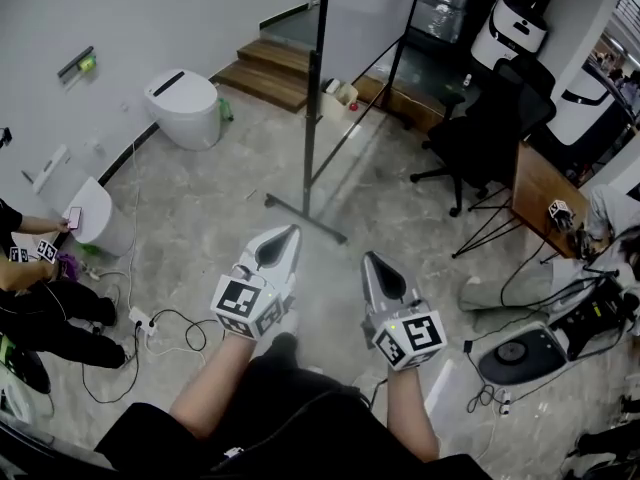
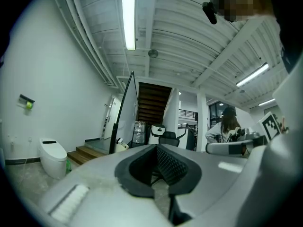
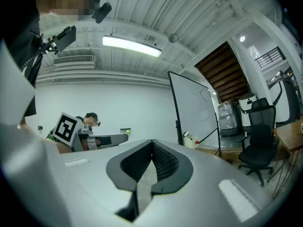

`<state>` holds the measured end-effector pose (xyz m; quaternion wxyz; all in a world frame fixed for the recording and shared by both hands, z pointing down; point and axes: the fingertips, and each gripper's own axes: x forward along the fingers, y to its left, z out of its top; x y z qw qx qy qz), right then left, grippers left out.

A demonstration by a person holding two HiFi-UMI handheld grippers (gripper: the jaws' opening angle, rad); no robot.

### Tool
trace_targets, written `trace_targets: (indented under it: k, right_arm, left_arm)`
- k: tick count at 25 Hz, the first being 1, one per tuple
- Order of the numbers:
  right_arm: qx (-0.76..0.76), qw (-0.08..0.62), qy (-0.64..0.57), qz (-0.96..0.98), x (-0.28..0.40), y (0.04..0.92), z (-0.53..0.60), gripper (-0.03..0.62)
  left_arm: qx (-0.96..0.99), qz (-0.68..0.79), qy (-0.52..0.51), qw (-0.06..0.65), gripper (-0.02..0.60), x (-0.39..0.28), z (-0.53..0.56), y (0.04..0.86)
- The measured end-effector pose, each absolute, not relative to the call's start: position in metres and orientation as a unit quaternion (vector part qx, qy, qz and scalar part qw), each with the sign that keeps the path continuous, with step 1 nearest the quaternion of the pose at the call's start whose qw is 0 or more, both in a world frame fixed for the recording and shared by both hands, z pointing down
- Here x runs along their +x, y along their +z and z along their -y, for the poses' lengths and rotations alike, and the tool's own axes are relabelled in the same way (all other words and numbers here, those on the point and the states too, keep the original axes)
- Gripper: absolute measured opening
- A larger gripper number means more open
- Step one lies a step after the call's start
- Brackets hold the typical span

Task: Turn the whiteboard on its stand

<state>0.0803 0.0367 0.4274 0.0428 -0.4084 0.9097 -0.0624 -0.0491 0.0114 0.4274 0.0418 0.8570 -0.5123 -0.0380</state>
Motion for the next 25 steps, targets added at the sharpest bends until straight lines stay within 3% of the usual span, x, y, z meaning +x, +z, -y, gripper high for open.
trace_targets:
  k: [25]
  right_arm:
    - [-0.417,0.031,-0.039,-0.908,-0.035,0.398,0.178,0.009]
  left_arm:
    - [0.876,0.48,-0.034,0.041,0.002,-0.144,0.204,0.419]
